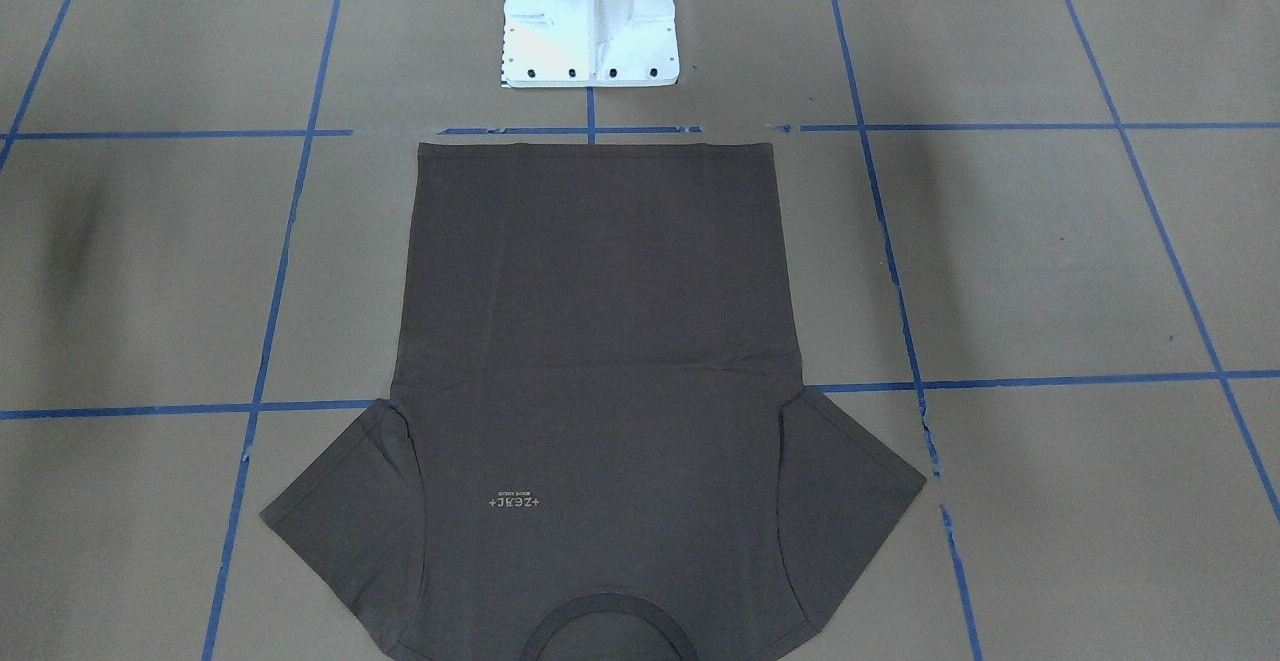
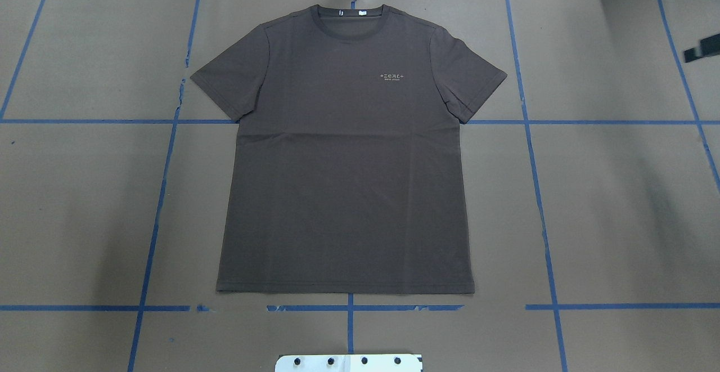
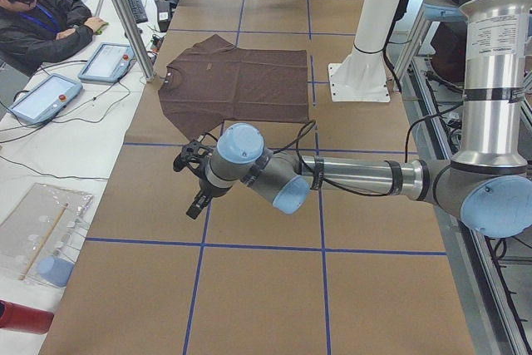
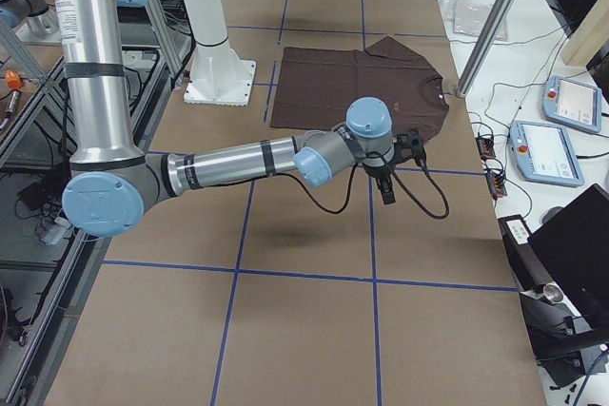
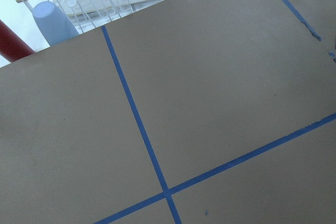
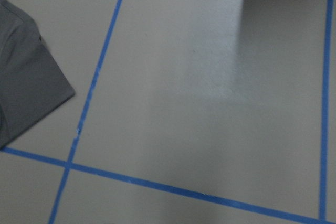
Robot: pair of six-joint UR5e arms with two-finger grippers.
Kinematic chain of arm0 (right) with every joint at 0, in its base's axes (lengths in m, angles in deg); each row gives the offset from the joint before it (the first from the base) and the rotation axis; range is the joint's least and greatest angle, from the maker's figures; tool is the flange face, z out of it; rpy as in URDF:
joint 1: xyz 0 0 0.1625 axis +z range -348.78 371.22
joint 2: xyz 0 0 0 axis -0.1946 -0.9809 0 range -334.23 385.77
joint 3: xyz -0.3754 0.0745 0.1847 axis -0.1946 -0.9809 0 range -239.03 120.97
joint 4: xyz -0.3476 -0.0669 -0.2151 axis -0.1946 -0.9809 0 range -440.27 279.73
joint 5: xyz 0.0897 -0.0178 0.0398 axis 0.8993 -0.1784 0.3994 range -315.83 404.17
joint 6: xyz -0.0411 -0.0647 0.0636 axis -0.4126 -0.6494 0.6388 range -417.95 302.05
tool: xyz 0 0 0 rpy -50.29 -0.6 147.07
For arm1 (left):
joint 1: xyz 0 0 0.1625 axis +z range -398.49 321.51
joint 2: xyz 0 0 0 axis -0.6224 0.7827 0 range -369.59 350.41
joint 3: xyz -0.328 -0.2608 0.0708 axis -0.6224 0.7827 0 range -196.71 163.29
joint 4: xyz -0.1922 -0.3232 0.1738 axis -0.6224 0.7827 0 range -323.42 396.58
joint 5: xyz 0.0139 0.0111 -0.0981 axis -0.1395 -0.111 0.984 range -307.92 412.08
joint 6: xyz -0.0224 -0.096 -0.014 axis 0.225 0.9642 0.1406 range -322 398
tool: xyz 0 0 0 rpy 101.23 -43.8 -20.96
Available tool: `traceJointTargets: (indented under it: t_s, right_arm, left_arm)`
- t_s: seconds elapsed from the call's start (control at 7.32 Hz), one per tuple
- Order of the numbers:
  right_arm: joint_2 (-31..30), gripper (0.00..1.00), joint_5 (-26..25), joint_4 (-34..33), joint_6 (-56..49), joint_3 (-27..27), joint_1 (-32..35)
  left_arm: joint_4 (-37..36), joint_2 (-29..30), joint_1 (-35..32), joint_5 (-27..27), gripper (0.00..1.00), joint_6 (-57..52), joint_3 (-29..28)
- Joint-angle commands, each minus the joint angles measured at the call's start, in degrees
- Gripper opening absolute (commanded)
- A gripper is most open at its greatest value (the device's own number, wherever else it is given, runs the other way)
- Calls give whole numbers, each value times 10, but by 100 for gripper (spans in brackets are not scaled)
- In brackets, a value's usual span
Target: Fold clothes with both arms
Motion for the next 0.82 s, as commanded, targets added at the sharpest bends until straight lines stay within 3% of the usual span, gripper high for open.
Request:
traceJointTargets:
  t_s: [0.0,0.27,0.55,0.68]
  right_arm:
    - [86,100,-111,83,184,-38,-134]
    - [172,94,-168,129,260,-134,-187]
    - [206,86,-224,220,280,-249,-220]
    - [206,81,-247,238,280,-279,-230]
  left_arm:
    - [5,0,0,-1,100,-1,-1]
    - [7,-1,-1,0,100,-2,0]
    - [9,-4,-1,0,100,-3,0]
    - [9,-4,-1,0,100,-3,0]
